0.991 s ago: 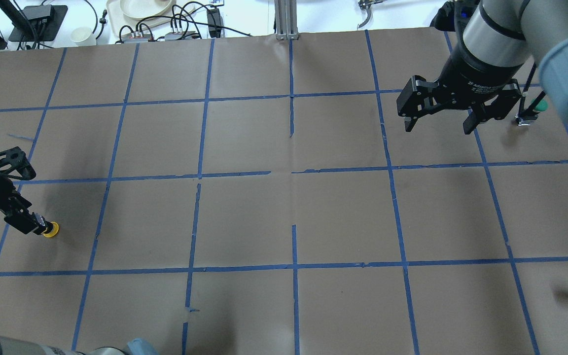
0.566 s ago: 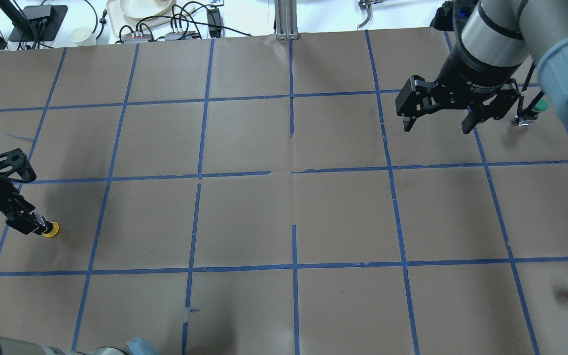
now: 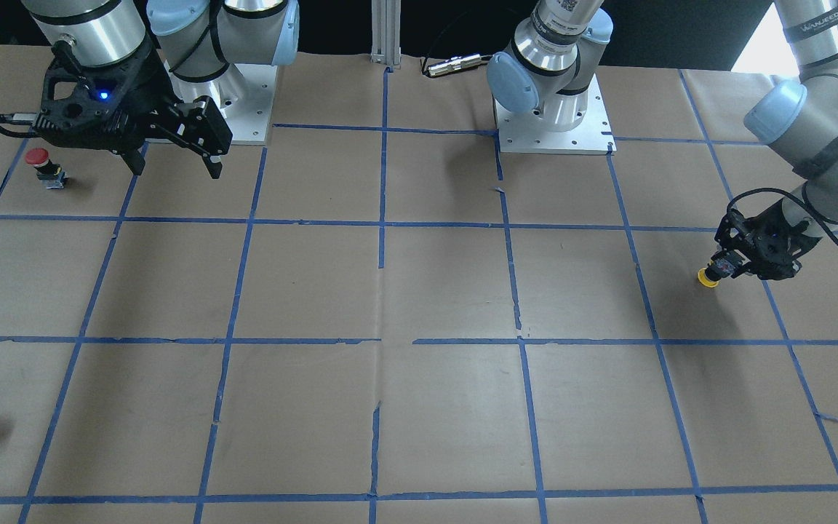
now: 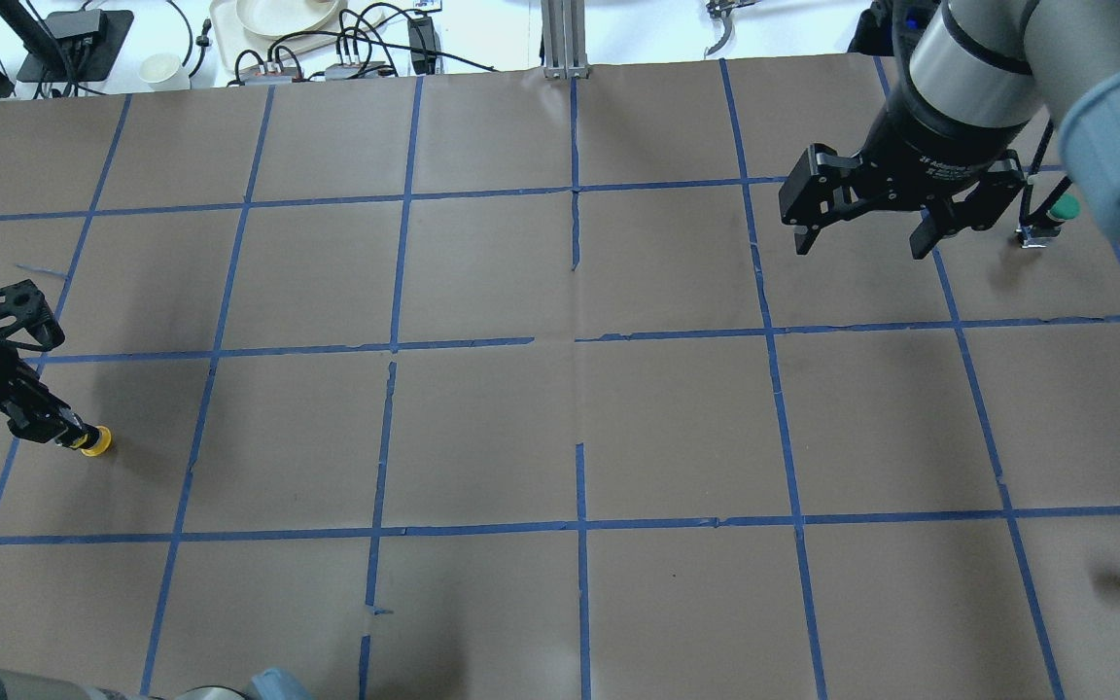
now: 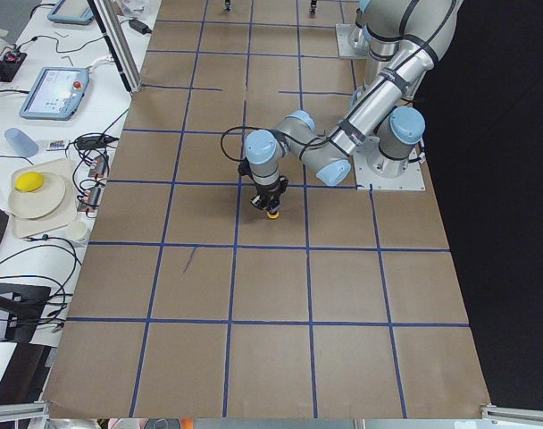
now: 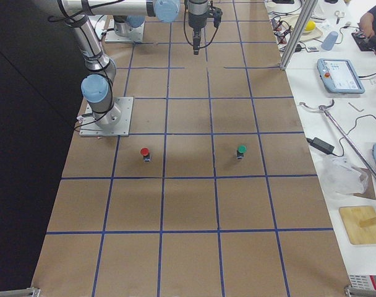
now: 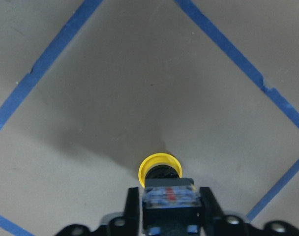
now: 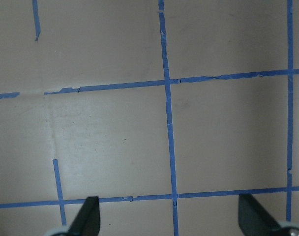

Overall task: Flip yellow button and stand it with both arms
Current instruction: 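Lift the yellow button with the left gripper and carry it toward the right gripper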

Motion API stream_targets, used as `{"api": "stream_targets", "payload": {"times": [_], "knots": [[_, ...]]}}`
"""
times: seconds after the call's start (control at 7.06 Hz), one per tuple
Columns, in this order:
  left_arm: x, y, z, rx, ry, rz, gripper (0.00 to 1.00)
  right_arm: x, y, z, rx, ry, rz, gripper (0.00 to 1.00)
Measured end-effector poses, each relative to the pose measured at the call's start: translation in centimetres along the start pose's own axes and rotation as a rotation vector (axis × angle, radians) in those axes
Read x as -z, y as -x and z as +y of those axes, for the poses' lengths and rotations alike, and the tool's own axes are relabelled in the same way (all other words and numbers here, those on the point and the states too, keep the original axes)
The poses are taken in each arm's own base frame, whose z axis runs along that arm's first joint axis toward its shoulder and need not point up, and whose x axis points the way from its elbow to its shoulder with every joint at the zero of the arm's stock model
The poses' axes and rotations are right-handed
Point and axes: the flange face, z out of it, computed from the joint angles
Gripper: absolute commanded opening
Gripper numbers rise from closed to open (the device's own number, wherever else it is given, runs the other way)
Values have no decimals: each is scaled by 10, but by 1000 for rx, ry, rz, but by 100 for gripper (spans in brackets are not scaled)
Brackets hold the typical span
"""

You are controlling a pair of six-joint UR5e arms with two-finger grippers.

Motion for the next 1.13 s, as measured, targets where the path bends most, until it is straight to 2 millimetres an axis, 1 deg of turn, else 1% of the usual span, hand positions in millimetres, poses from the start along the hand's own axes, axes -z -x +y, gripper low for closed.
{"api": "stream_targets", "payload": {"times": [0.14, 0.28, 0.42, 0.57, 0.71, 0.85, 0.99, 1.13], "knots": [[15, -3, -10, 36, -33, 40, 9, 3, -1, 0, 5, -6, 5, 100], [34, -8, -25, 102, -75, 123, 9, 6, -1, -1, 7, -13, 6, 100], [54, -17, -44, 183, -123, 245, 9, 12, 0, 0, 6, -25, 2, 100], [71, -32, -66, 291, -181, 399, 9, 19, 1, 0, 2, -30, 5, 100], [87, -56, -95, 402, -235, 554, 9, 24, 1, 1, -2, -23, 8, 100], [104, -85, -129, 486, -283, 682, 9, 28, 2, 2, -10, -19, 1, 100], [121, -117, -166, 559, -328, 790, 9, 32, 3, 3, -57, -17, -27, 100], [141, -155, -203, 623, -382, 893, 9, 32, 5, 1, -149, -7, -97, 100]]}}
